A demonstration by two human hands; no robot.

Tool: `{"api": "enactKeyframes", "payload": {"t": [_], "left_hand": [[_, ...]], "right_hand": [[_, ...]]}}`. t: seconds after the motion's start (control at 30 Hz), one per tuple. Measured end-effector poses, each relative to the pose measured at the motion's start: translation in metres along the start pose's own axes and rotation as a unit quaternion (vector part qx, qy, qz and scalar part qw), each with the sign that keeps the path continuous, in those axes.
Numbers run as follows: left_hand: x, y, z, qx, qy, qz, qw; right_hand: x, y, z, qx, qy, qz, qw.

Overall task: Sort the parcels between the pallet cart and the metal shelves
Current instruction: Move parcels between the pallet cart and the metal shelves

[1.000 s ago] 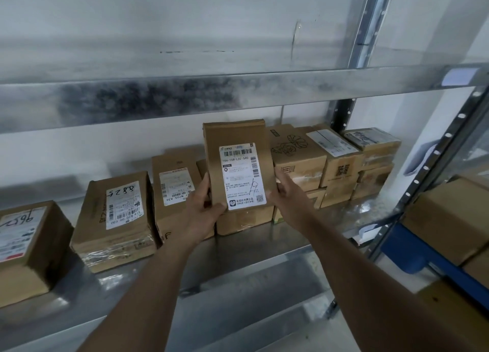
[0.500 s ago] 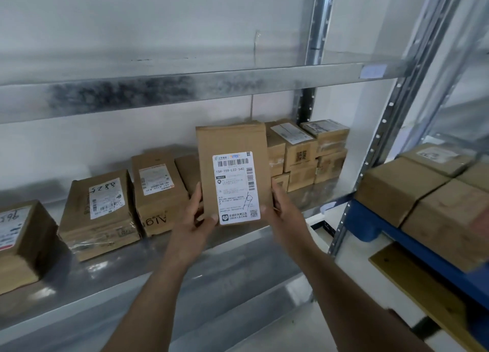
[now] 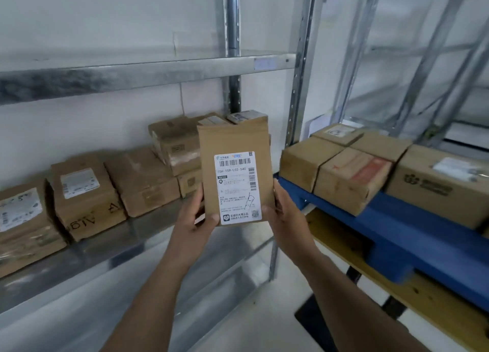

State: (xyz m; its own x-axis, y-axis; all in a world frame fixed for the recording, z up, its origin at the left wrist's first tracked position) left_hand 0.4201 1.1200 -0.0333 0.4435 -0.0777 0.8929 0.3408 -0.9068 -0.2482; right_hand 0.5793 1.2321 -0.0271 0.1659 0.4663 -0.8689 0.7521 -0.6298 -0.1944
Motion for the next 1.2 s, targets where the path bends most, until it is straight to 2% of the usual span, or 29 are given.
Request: {"api": "enactKeyframes", "payload": {"t": [0.33,0.47,0.63,0.8,1.0,1.2], "left_hand": [[0.036,-0.027,0.113,-0.106,0.027,0.024,0.994],[0.05,-0.041,0.158,-0.162,0.03,0.047,0.985],[0.056,-0.06,0.21,-0.235,0.022,0.037,0.971],[0.064,-0.081,0.256,-0.286,0.002,0.042,0.957],[0.078,-0.117,0.3,-0.312,-0.041,0.063,0.947],[0.084,-0.15,0.336,-0.354,-0.112,0.09,0.924]], "right_hand": [[0.049,0.077,-0.094,0.124,0.019,0.072,0.99],[0.065,0.106,-0.127,0.177,0.039,0.097,0.979],[0.085,0.135,-0.156,0.229,0.019,0.131,0.964],[0.098,0.155,-0.187,0.283,0.025,0.157,0.946],[0.115,0.159,-0.226,0.334,0.061,0.206,0.918],[0.143,0.154,-0.246,0.355,0.052,0.253,0.898]]}}
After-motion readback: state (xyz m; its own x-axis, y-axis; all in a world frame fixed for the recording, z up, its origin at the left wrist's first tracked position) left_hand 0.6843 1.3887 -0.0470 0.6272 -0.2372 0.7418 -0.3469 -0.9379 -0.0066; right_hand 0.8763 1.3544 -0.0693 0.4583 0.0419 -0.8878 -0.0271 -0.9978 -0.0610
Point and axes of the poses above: each hand's wrist, its own y-axis away from the middle knuckle, its own z-axis out of the palm, x = y × z, the point moved 10 cm from there along -y, towards the middle knuckle, and after that the axes turned 14 degrees about -x, right-handed, at the moved point
